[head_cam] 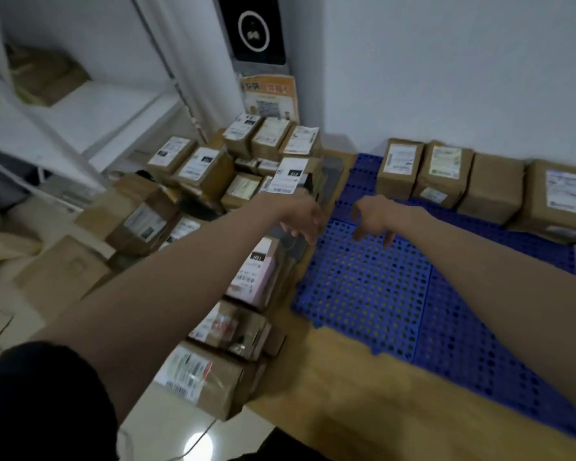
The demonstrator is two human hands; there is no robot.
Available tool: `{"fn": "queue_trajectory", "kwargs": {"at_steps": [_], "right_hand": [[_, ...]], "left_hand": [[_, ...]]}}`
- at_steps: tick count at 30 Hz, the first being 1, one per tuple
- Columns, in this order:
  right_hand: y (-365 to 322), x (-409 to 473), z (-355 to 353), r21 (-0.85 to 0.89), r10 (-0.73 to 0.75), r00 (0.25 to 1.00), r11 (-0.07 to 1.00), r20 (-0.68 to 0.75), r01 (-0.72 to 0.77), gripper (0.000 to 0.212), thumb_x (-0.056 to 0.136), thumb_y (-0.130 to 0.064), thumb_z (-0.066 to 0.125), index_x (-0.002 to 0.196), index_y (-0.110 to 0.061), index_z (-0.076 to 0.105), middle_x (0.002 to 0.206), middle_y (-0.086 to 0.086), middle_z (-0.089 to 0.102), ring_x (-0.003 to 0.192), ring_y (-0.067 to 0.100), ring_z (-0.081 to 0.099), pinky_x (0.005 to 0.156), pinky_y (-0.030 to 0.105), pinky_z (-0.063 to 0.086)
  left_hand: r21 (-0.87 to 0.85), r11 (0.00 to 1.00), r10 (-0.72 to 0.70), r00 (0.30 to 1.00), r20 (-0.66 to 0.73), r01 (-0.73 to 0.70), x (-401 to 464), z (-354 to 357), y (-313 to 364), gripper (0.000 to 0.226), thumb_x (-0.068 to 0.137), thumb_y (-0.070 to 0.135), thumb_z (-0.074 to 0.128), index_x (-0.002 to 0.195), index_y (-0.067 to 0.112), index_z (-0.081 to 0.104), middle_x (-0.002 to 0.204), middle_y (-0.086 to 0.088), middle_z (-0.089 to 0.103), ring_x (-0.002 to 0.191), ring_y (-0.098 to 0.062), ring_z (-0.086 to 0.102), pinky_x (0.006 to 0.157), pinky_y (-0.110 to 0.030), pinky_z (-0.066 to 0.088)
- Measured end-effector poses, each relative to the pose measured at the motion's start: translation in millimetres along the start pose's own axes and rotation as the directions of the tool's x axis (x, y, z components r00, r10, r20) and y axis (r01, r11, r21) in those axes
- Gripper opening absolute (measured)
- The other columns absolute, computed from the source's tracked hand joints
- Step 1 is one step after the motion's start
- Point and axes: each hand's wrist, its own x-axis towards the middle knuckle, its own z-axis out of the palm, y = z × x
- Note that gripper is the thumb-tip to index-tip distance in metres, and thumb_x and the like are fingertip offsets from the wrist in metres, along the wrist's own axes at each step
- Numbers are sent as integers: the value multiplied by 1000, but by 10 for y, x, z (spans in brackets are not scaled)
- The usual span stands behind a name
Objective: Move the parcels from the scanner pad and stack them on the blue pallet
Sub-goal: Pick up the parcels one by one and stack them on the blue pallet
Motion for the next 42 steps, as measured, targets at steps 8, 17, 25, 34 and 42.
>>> {"fn": "queue_trajectory", "kwargs": {"at_steps": [8,17,25,34,42], "right_hand": [[-501,-250,614,-38,-80,997,996,18,81,44,92,-20,69,129,-4,53,111,17,58,86,31,66,66,41,62],[-881,-481,916,-57,-97,995,994,-7,97,31,96,-17,61,124,-3,58,113,18,60,90,34,68,67,46,62],[-1314,-504,1308,45,-18,1000,999,6,18,21,93,-14,61,110,-2,62,107,21,61,89,36,69,70,49,61],[-1884,-506,1976,148,111,992,982,54,-118,39,91,-17,66,124,0,55,95,15,60,82,29,70,62,41,62],[-2030,-620,2388,115,300,936,939,185,-324,49,87,-25,73,124,2,56,102,21,67,77,34,73,64,45,62]], "left_hand": [[-28,988,-151,988,-28,150,-678,555,-628,55,79,38,77,127,20,55,101,-2,69,86,-14,67,70,-30,57],[-46,972,-231,971,-62,229,-1022,842,-1155,63,74,41,80,129,25,54,97,4,62,85,-15,66,66,-28,56],[-1,988,-156,988,-12,156,-1198,993,-1581,47,81,32,76,123,20,57,118,-1,58,94,-16,62,73,-28,55],[11,976,-216,972,92,216,-1305,1250,-2173,43,76,34,80,108,15,58,99,-6,67,86,-20,69,73,-32,61],[48,942,-333,912,240,332,-1658,1470,-2447,50,68,29,86,103,14,54,100,-14,65,89,-27,68,75,-36,60]]}}
